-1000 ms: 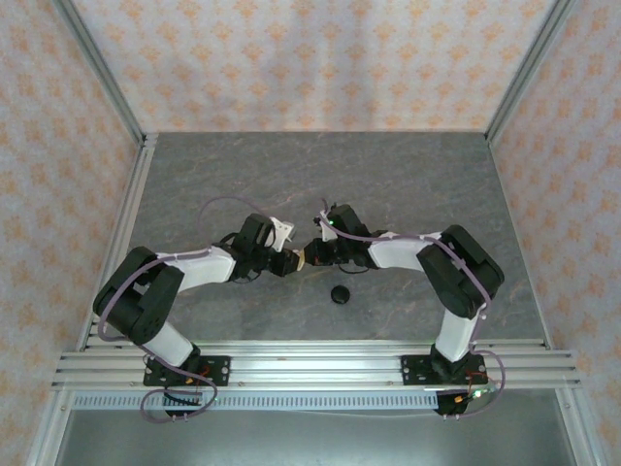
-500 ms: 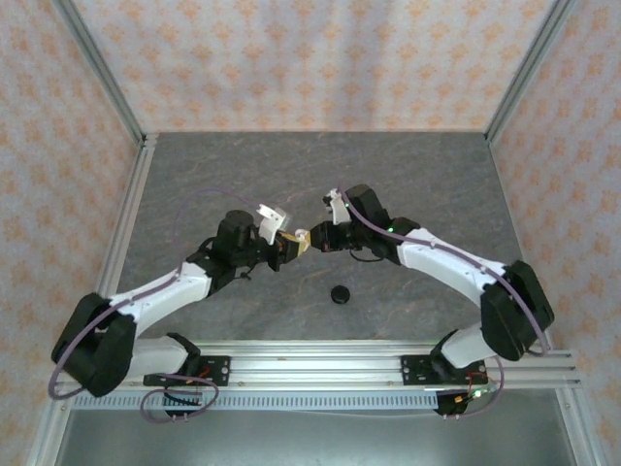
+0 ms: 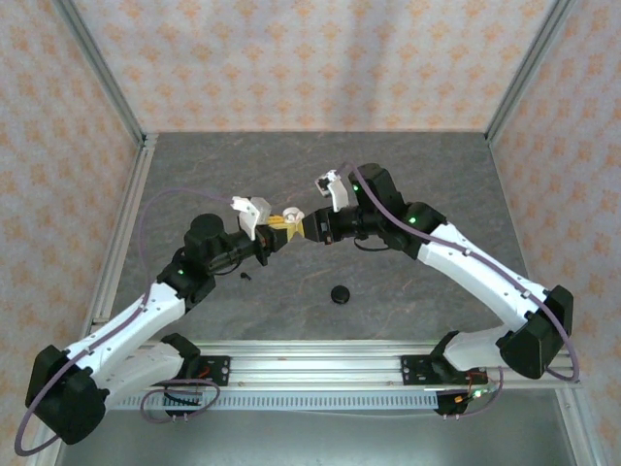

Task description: Insert wireless bluetooth earbuds into charging case

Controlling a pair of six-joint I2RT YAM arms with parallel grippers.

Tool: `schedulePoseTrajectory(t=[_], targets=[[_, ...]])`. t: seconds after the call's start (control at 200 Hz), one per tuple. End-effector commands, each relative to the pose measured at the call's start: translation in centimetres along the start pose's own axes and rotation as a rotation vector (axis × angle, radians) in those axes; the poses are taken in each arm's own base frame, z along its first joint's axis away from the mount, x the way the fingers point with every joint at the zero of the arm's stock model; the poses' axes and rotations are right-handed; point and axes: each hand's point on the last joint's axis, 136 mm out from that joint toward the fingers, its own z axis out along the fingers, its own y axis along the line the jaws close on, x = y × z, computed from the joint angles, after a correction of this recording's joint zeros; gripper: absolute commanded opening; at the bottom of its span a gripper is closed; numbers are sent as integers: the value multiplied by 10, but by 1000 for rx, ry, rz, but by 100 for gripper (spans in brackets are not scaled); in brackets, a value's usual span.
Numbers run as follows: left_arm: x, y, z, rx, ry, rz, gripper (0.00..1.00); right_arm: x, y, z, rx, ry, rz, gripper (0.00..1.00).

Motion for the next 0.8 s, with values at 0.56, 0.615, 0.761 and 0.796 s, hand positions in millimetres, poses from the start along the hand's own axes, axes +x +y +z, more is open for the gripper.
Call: schedulePoseTrajectory(t=[0.56, 0.615, 0.761, 0.796], targets=[[-35, -16, -14, 33, -150, 82, 0, -43, 26, -56, 46, -162, 38, 28], [-38, -19, -14, 47, -155, 86, 0, -43, 24, -50, 39, -150, 47, 28], [-44, -29, -18, 86, -166, 112, 0, -43, 22, -38, 20, -129, 58, 23], [-45, -30, -19, 91, -168, 118, 0, -44, 23, -37, 12, -127, 58, 22]])
